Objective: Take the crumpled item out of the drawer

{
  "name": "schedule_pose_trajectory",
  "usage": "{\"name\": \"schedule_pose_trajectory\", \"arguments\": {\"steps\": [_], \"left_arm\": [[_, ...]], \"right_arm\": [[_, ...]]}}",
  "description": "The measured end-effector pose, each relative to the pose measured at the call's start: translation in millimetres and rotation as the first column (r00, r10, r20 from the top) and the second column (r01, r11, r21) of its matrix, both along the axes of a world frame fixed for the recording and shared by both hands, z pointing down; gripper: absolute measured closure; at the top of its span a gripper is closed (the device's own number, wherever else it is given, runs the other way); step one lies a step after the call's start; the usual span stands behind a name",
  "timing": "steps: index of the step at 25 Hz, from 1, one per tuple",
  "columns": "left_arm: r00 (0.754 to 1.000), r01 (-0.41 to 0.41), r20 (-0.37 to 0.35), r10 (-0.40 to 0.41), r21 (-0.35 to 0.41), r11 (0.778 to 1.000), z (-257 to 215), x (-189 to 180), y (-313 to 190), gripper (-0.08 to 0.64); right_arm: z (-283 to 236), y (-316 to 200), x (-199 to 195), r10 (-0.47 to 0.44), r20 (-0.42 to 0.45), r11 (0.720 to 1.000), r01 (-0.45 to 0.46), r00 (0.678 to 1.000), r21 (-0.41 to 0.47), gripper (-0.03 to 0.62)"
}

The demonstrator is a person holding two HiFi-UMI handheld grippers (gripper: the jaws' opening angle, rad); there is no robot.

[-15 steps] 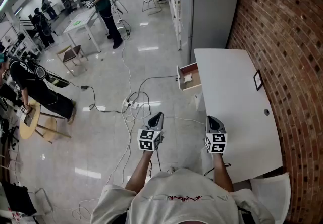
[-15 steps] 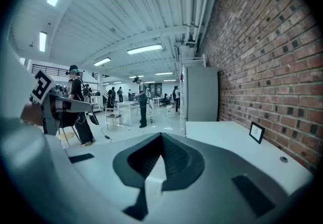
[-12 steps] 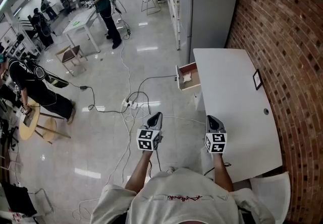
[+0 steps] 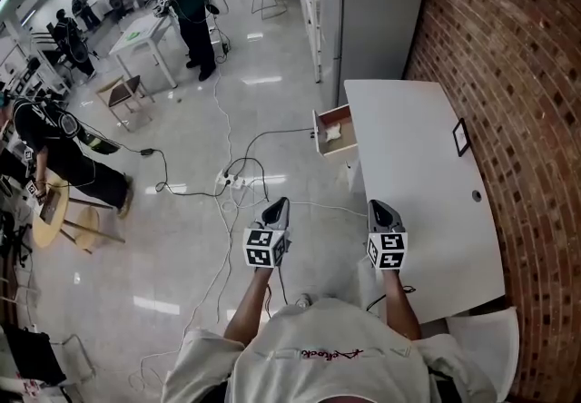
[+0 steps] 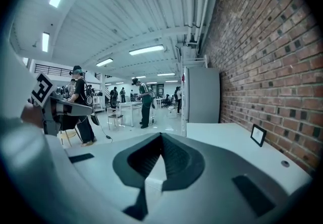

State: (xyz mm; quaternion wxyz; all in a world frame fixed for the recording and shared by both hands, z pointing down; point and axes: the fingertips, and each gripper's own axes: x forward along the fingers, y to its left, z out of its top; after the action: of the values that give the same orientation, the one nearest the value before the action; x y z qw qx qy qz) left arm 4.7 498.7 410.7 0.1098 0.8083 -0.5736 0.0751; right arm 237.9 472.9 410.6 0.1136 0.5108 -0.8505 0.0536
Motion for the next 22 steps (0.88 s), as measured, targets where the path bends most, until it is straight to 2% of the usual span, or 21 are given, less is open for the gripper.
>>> {"name": "schedule_pose_trajectory", "arguments": {"steps": [14, 22], "left_arm": [[0.999, 0.034, -0.014, -0.034, -0.019, 0.999, 14.0, 8.9, -4.6, 0.551], [1.000, 0.016, -0.021, -0.017, -0.042, 0.999, 26.1, 2.7, -45.0, 0.551]], "right_arm": [[9.4, -18.1, -14.6, -0.060, -0.005, 0.998, 0.060, 0.998, -0.005, 0.580], [18.7, -56.2, -28.1, -0.055, -0.005, 0.998, 0.054, 0.998, -0.026, 0.580]]}}
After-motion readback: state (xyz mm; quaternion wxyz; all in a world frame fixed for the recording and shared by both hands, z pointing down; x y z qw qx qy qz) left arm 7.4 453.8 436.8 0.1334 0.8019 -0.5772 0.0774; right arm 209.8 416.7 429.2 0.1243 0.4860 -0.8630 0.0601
